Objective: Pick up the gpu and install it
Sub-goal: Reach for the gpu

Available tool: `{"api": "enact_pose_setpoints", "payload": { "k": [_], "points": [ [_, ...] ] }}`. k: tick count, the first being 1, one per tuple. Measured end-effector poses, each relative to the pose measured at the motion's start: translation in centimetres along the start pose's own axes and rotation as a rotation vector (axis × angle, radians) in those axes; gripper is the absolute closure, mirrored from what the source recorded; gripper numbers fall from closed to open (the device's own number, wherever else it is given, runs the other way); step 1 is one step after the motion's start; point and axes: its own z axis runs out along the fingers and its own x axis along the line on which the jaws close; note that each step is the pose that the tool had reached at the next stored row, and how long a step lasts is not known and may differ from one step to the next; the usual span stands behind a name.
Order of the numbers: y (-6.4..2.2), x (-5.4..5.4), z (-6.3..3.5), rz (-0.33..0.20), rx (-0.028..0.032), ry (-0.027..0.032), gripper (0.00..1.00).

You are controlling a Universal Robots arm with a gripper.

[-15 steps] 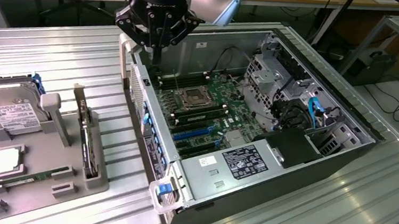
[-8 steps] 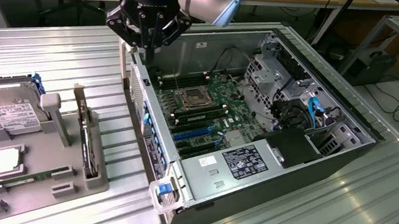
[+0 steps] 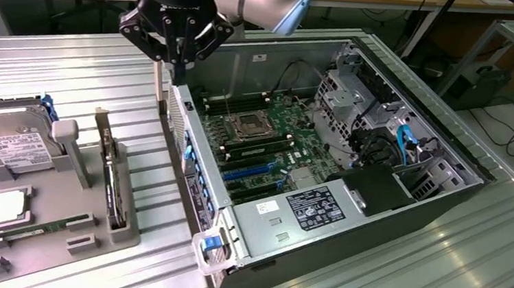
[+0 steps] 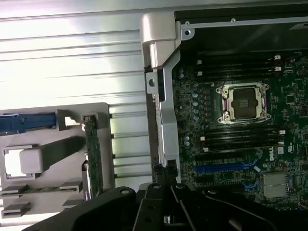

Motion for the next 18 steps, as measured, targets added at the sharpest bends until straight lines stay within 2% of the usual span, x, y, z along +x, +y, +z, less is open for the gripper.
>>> {"api": "enact_pose_setpoints", "payload": {
  "k": [18],
  "points": [
    [-1.04,3.3,-0.13,-0.025,-0.0015,0.0009,0.89]
  ]
}}
